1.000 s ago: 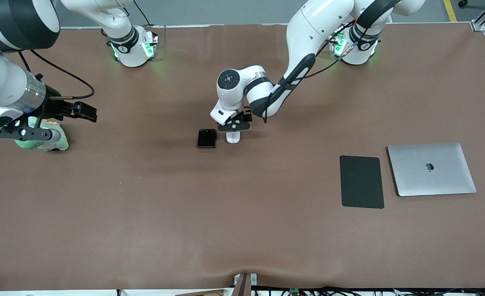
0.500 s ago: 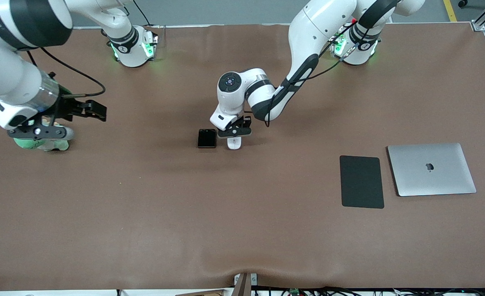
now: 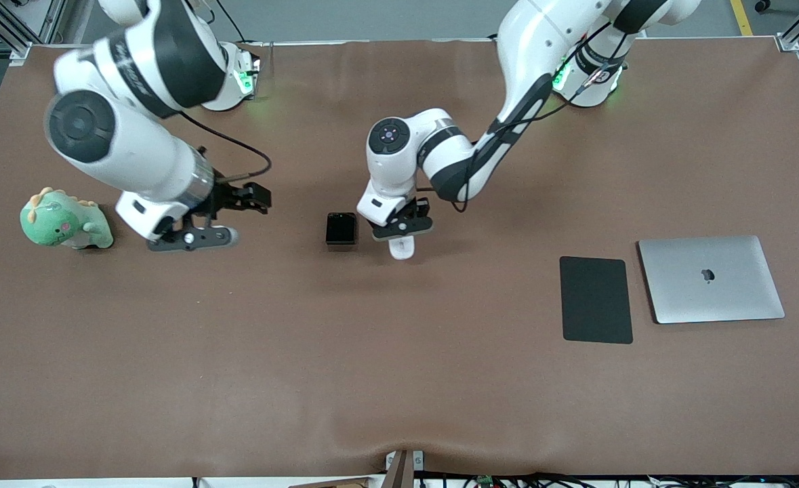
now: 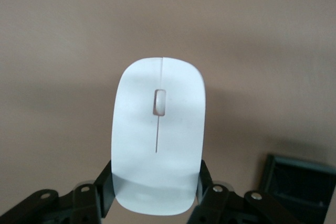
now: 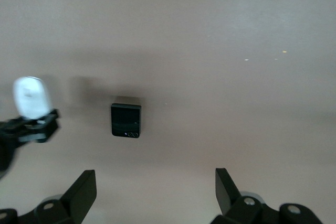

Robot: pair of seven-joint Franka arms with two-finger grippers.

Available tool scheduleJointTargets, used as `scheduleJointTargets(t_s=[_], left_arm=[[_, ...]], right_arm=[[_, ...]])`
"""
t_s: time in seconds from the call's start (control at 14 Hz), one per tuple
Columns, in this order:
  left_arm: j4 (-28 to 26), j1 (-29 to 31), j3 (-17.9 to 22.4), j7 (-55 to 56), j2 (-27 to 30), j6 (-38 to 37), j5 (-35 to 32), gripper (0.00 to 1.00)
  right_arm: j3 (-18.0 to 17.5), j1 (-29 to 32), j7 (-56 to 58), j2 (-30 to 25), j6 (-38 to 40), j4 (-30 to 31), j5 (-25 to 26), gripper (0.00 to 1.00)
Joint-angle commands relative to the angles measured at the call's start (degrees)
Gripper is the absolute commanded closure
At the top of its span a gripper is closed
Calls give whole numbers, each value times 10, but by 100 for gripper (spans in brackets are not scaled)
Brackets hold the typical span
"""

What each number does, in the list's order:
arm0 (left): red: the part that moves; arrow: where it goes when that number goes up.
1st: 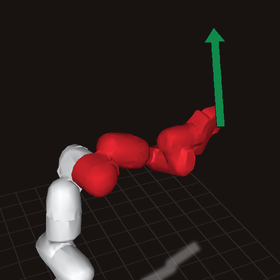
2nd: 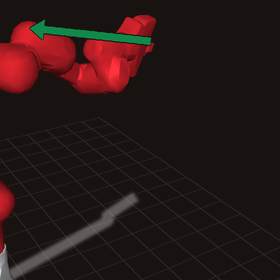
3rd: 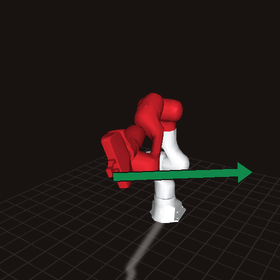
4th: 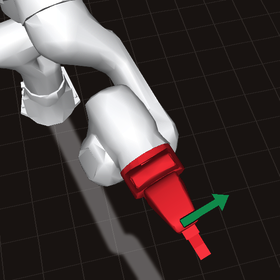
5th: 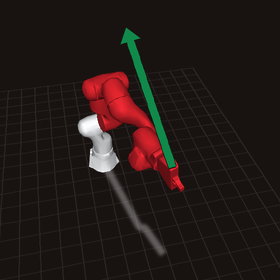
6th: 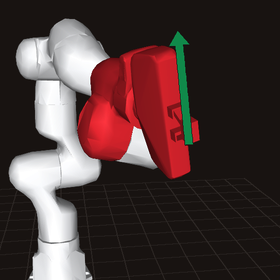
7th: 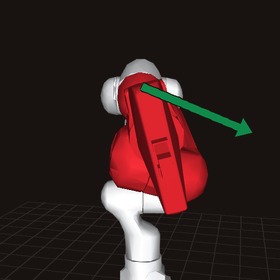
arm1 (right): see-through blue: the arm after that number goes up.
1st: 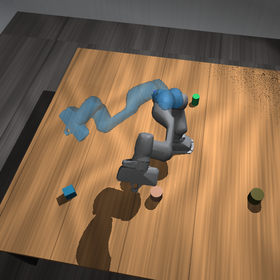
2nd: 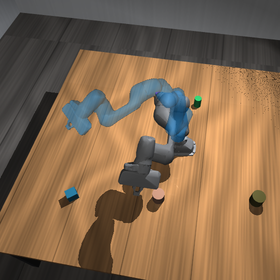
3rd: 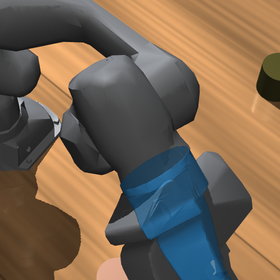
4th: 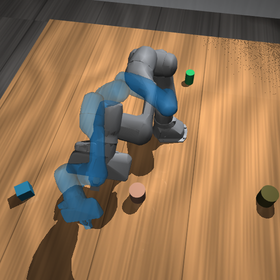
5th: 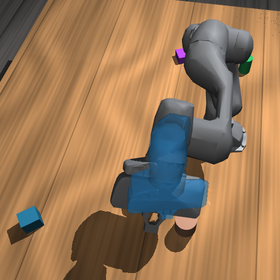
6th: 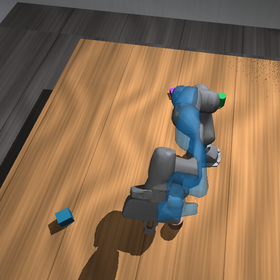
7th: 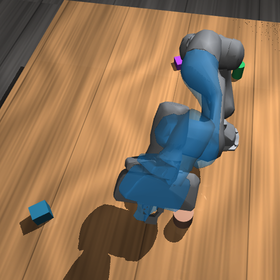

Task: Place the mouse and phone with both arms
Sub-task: 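Carry the mouse to the pad while the right gripper reaches the phone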

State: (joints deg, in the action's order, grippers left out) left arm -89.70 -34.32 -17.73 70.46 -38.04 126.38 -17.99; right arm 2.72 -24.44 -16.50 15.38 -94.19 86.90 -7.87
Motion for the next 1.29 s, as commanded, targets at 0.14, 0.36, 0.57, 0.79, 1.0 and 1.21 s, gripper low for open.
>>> scheduleJointTargets(t_s=[0.14, 0.36, 0.57, 0.79, 1.0, 1.21], left_arm=[[-14, 104, -8, -106, 81, -81, 20, 84], [-18, 185, -7, -224, 100, -160, 29, 83], [-34, 271, -7, -344, 102, -176, 29, 83], [-41, 343, -7, -436, 97, -167, 27, 83], [-85, 383, -7, -485, 86, -122, 27, 83], [-106, 417, -6, -518, 46, -64, 14, 83]], right_arm=[[8, -32, -14, 56, -22, -14, -7, 0], [8, -47, -14, 83, -48, 1, -7, 0], [8, -67, -14, 102, -127, 46, -7, 0], [9, -92, -17, 143, -164, 49, -8, 0], [9, -116, -26, 158, -203, 76, -8, 0], [9, -140, -38, 149, -212, 123, -7, 0]])
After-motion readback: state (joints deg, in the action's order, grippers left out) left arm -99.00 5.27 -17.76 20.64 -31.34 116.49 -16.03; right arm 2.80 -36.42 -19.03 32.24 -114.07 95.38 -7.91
